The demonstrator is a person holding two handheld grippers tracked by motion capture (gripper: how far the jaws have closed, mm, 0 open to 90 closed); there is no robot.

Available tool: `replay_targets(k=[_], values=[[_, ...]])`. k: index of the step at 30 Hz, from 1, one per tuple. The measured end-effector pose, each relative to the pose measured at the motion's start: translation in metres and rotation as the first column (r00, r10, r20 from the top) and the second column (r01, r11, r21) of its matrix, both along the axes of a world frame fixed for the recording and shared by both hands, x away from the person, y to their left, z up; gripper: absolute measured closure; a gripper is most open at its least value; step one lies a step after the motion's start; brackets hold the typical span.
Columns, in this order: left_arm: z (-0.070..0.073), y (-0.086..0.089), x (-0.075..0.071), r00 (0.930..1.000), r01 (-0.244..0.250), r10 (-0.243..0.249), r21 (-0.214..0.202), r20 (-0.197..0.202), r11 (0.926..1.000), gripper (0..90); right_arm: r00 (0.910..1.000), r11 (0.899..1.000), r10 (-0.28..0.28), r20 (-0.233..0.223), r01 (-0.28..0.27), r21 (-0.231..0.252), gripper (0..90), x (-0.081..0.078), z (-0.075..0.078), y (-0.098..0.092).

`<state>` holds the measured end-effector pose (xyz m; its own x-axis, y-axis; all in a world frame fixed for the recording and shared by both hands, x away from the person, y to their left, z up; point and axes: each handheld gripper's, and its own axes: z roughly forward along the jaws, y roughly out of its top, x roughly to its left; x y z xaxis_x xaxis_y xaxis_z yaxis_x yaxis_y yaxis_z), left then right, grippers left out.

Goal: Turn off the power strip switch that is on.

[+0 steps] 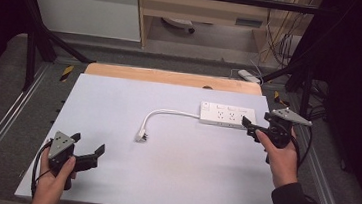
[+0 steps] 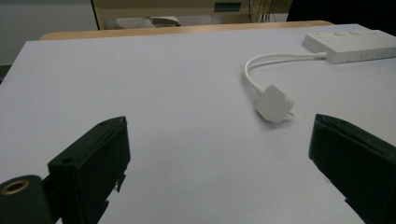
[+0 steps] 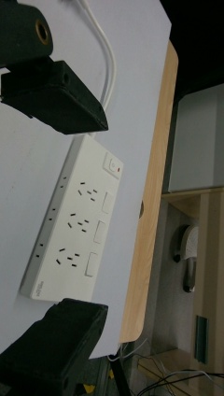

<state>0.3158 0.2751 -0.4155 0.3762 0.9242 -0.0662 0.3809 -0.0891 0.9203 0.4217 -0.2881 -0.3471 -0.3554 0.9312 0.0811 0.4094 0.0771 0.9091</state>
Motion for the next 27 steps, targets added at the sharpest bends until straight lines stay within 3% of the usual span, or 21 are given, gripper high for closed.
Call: replay_targets(k=[6, 9, 15, 16, 22, 27], values=[[-0.001, -0.002, 0.0, 1.0, 0.005, -0.005, 0.003, -0.002, 1.0, 5.2, 1.0, 1.0, -0.006, 0.0, 0.006, -0.02, 11.4, 0.006, 0.007, -0.002], [-0.001, -0.004, 0.0, 0.9998, 0.019, -0.019, 0.04, 0.006, 0.999, 5.2, 0.9999, 1.0, -0.016, 0.001, 0.016, -0.014, 11.0, 0.006, 0.01, -0.004], [-0.002, -0.008, 0.004, 0.9994, 0.033, -0.033, 0.031, -0.001, 0.999, 5.3, 0.9995, 0.999, -0.029, -0.01, 0.029, -0.028, 10.9, 0.012, 0.014, -0.007], [-0.002, -0.009, 0.005, 0.9995, 0.031, -0.031, 0.027, 0.001, 0.9991, 4.8, 0.9996, 0.999, -0.026, -0.011, 0.026, -0.028, 16.2, 0.015, 0.015, -0.009], [-0.003, -0.012, 0.009, 0.9974, 0.072, -0.072, 0.021, -0.005, 0.9972, 4.9, 0.9994, 0.999, -0.031, 0.012, 0.032, -0.023, 26.7, 0.024, 0.022, -0.012], [-0.002, -0.013, 0.008, 0.9964, 0.085, -0.085, 0.015, 0.008, 0.9963, 4.9, 0.9988, 0.998, -0.038, 0.03, 0.04, -0.057, 46.2, 0.04, 0.025, -0.012]])
